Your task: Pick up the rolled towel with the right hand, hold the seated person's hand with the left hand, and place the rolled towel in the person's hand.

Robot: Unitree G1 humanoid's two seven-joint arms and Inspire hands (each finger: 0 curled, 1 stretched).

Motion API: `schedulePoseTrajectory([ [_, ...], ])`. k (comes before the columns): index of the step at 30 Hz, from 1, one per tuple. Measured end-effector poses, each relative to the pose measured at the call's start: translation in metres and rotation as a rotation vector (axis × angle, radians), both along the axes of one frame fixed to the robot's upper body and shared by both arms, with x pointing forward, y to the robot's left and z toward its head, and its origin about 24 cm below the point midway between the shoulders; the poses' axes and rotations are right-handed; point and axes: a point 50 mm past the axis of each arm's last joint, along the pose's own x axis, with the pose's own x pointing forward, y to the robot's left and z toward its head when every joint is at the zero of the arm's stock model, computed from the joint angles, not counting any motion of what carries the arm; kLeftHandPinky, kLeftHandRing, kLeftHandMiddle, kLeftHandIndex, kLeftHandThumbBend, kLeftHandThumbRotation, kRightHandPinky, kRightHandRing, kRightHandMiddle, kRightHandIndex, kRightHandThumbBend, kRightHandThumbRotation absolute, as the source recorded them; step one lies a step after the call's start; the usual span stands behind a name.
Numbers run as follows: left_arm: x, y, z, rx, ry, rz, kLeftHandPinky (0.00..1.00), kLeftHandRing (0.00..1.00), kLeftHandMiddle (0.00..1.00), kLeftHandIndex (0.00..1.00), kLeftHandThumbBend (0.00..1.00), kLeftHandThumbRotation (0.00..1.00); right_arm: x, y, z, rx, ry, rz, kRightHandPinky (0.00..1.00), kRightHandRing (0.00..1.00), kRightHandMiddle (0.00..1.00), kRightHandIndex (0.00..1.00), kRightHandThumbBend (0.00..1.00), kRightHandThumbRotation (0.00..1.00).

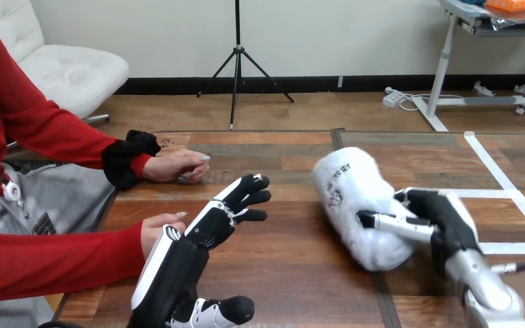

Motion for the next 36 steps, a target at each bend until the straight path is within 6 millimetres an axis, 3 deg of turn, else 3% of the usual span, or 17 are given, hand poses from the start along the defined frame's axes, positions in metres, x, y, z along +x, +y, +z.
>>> schedulePoseTrajectory([
  [11,0.0,0.001,0.0,-0.001,0.001,-0.002,0.76,0.85,0.89,0.88,1.0,0.76,-0.017,0.002,-0.007,0.236,-0.053,0.056,0.0,0.02,0.05,0.05,0.42,0.0],
  [36,-0.001,0.002,-0.003,0.046,0.021,-0.003,0.78,0.83,0.86,0.86,1.0,0.78,-0.028,0.009,0.012,0.406,-0.268,0.165,0.0,0.01,0.04,0.03,0.34,0.0],
])
